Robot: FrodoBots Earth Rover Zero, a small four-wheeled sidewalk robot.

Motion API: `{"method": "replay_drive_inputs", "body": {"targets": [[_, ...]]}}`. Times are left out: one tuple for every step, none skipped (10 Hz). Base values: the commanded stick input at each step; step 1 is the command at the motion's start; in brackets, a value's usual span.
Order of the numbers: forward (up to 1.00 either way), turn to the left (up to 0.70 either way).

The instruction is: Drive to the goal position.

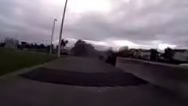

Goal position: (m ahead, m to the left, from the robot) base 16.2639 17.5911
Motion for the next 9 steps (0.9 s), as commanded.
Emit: {"method": "replay_drive_inputs", "body": {"targets": [[0.85, 0.0], [0.85, 0.0], [0.85, 0.0], [0.85, 0.0], [0.85, 0.0], [0.85, 0.0], [0.85, 0.0], [0.85, 0.0], [0.85, 0.0]]}}
